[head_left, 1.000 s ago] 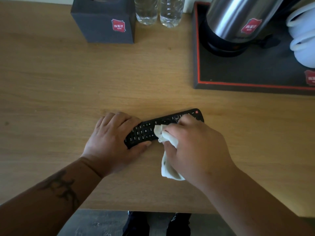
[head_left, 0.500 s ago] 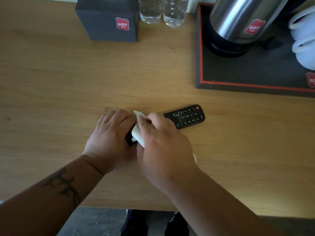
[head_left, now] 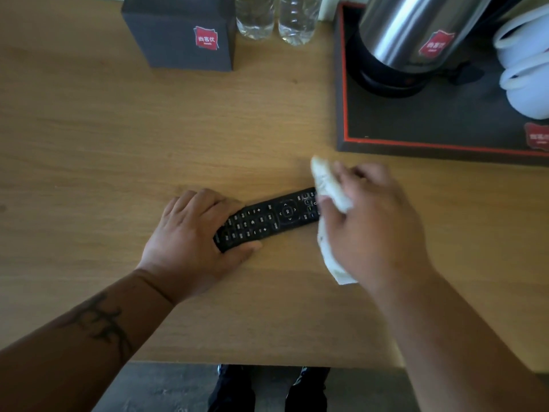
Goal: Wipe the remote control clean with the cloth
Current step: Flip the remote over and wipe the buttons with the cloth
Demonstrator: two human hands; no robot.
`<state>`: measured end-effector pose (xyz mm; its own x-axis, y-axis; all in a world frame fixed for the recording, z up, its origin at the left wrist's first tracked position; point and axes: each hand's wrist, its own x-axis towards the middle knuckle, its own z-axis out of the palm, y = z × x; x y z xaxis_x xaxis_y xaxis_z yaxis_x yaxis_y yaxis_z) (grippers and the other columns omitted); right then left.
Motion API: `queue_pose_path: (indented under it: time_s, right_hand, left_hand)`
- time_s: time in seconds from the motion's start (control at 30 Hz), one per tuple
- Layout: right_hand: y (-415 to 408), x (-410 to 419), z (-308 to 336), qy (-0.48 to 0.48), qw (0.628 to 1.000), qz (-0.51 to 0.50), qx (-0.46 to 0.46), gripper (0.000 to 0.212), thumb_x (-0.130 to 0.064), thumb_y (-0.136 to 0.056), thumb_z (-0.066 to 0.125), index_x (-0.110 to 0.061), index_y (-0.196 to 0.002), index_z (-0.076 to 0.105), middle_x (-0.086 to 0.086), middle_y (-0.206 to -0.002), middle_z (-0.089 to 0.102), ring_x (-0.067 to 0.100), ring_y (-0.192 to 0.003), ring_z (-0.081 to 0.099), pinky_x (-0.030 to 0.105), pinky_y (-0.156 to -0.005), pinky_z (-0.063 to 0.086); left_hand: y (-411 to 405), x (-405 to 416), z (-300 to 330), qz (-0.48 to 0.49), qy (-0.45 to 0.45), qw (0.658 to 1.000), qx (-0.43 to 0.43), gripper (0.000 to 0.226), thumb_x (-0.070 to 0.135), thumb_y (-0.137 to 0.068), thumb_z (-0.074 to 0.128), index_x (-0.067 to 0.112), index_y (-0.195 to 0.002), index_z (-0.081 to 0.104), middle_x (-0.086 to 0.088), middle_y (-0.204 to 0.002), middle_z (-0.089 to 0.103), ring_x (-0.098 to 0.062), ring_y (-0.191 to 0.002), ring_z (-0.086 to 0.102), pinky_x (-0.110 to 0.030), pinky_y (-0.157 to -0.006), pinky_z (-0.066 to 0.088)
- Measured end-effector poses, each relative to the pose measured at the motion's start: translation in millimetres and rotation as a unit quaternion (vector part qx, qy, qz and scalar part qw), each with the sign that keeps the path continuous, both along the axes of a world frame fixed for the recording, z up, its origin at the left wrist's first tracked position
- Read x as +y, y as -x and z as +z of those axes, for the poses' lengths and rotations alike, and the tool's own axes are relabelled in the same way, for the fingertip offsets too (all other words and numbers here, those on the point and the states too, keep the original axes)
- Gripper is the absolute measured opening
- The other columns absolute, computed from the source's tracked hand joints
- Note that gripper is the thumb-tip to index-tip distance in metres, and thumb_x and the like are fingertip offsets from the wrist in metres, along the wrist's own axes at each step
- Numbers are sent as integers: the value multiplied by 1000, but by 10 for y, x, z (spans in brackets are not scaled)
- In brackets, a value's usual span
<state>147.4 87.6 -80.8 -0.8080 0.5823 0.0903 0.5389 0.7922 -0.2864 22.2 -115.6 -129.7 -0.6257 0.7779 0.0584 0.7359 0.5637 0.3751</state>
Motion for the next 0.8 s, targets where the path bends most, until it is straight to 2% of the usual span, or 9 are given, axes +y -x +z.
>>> queue_pose_path:
  time_s: [0.13,0.3,0.37,0.43,0.53,0.6,0.7,0.77,0.8]
  right_hand:
    - [19,-444,-23,45,997,59,-27,53,-41,-94,51,-20,-142,49,-2,-116,52,11,-91,50,21,-69,46]
    - [5,-726,40,127,969,209,-19,50,-41,-93,50,-28,-140,49,-8,-118,51,7,-90,52,27,-70,53]
    - [-42,-571,35,145,977,158,11,46,-44,-93,45,-30,-136,53,-10,-113,51,2,-82,51,17,-67,48]
    - [-72,-359,29,232,971,26,56,32,-42,-94,47,-32,-120,63,-10,-104,56,0,-78,55,9,-66,41]
    - [16,-156,-17,388,914,-100,67,17,-38,-94,55,-28,-90,68,-8,-78,68,2,-72,62,18,-61,41]
    - [123,-126,-4,428,895,-103,76,14,-39,-92,60,-31,-91,71,-18,-76,70,-2,-70,64,18,-60,43]
    - [201,-33,66,420,902,-57,83,18,-38,-90,63,-32,-104,72,-18,-77,71,-1,-72,64,20,-66,46]
    - [153,91,136,394,914,-50,81,22,-40,-90,63,-32,-108,70,-17,-85,71,-1,-78,65,20,-67,47]
    - [100,164,162,378,921,-54,81,20,-41,-89,63,-32,-106,70,-17,-86,71,-3,-77,65,19,-65,47]
  left_hand:
    - [-14,9,-17,13,-12,1000,7,64,68,-76,58,20,-118,64,1,-108,59,-22,-104,54,-39,-96,40]
    - [-43,19,27,26,-29,999,-1,54,54,-77,54,15,-112,65,-4,-104,62,-27,-99,58,-44,-90,47]
    - [-79,28,68,61,-24,998,-18,55,59,-79,57,19,-116,63,-1,-106,60,-24,-101,57,-43,-91,47]
    - [-152,48,160,124,-10,991,-49,59,60,-79,63,23,-125,57,1,-112,57,-24,-106,56,-43,-95,45]
    - [-298,82,301,177,13,977,-115,82,56,-79,67,28,-146,29,2,-130,48,-21,-116,52,-38,-97,43]
    - [-420,103,391,117,20,980,-159,92,60,-78,65,37,-148,10,12,-127,44,-11,-108,52,-28,-88,41]
    - [-537,81,439,-7,81,982,-172,97,69,-78,57,49,-148,-7,28,-122,34,-1,-100,45,-20,-81,36]
    - [-425,63,450,-41,67,991,-109,95,71,-78,51,40,-154,4,23,-118,40,-1,-99,43,-17,-81,38]
    - [-324,65,430,-53,42,996,-51,93,69,-77,52,32,-155,16,15,-120,47,-5,-103,45,-23,-87,42]
